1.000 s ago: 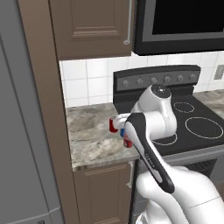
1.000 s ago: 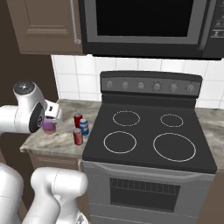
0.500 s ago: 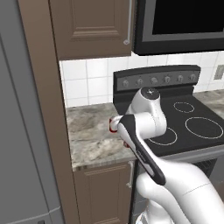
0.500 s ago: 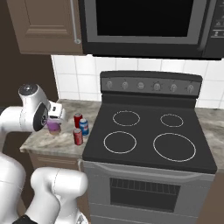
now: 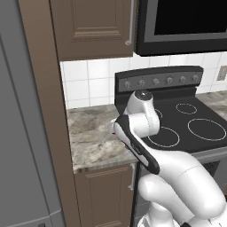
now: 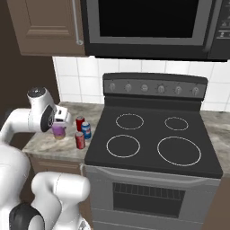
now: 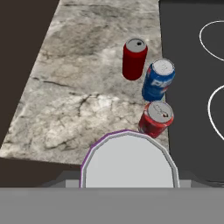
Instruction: Four empty soda cans are scattered around the kitchen. Gather all the cans and cluster them next to the stove for recycling.
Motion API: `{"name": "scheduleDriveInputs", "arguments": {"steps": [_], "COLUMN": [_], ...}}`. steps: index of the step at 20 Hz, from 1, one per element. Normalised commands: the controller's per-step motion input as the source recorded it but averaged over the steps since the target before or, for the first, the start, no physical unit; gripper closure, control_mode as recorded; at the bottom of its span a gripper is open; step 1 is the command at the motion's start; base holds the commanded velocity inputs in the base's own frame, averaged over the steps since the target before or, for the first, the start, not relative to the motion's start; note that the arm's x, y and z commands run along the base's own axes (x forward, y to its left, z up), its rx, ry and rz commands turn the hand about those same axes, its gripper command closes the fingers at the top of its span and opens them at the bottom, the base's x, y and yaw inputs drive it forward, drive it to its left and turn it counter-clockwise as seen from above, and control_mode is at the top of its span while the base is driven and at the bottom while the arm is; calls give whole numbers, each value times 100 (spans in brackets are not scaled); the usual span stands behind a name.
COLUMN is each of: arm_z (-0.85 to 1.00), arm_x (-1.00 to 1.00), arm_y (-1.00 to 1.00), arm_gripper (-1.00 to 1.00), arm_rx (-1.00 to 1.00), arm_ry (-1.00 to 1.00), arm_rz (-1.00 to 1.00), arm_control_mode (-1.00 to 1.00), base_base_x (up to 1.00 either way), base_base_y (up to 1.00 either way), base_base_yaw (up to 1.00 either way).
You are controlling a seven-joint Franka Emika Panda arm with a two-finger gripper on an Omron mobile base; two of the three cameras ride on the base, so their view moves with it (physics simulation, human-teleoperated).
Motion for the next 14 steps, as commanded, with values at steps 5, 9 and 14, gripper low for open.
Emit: {"name": "scheduleDriveInputs", "arguments": {"steps": [5,9,14], "arm_z": [-18,-18,-26], "arm_x": [34,30,22], "arm_y": [11,6,0], "arm_gripper": [100,100,100], "arm_rx": [0,-1,-2], "arm_ry": [7,5,2], "arm_rz": [0,0,0], "arm_control_mode": [-100,-100,-100], "base_base_x": [0,0,0], "base_base_y": [0,0,0], "base_base_yaw": [0,0,0]}}
